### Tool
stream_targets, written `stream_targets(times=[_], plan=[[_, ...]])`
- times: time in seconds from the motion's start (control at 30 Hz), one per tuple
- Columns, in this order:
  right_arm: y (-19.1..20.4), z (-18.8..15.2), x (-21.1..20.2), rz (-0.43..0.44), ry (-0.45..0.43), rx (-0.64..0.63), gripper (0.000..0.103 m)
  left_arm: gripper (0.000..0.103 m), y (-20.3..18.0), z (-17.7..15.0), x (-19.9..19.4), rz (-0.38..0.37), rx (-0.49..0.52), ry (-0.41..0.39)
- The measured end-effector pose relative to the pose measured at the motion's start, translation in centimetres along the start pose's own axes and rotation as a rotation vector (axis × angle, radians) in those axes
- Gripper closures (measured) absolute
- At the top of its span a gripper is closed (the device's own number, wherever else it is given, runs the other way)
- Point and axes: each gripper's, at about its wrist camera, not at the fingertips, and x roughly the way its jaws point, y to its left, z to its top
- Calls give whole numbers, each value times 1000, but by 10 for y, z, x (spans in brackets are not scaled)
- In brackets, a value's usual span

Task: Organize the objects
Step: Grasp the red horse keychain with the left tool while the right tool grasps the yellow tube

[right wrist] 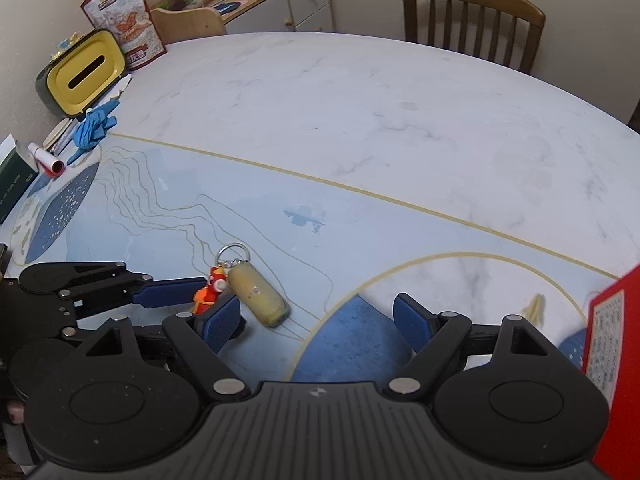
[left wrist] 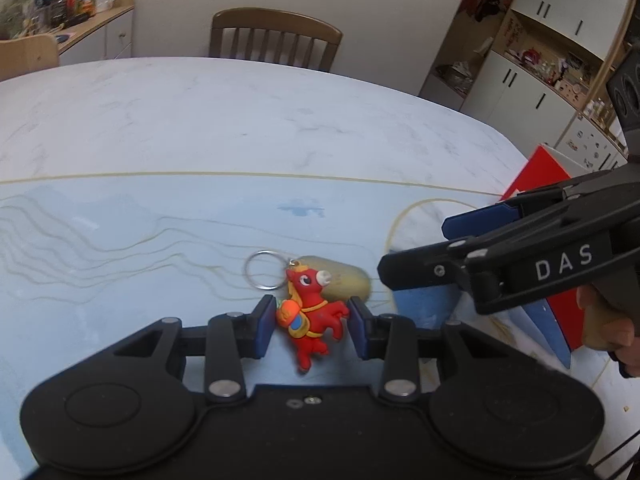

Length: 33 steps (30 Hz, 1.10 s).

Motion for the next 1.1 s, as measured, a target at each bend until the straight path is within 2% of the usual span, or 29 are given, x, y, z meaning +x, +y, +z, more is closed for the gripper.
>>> stream_targets(times=[0.4, 0.53, 0.63, 0.73, 0.87, 1.1], plan=[[23, 9, 32, 31, 49, -75, 22, 66, 28, -4, -15, 46, -56, 3], [31, 13, 40, 38, 63, -104, 37, 66, 32, -4, -17, 53, -79, 6], [37, 12, 43, 32, 68, -132, 42, 66, 35, -4, -18, 60, -85, 6], [42, 11, 43, 28, 64, -154, 52, 66, 36, -5, -20, 66, -92, 6], [49, 9, 44, -16, 61, -206, 63, 66, 35, -6, -21, 73, -93, 11], [52, 4, 38, -46, 75, -189, 80, 66, 29, -4, -23, 79, -82, 16]])
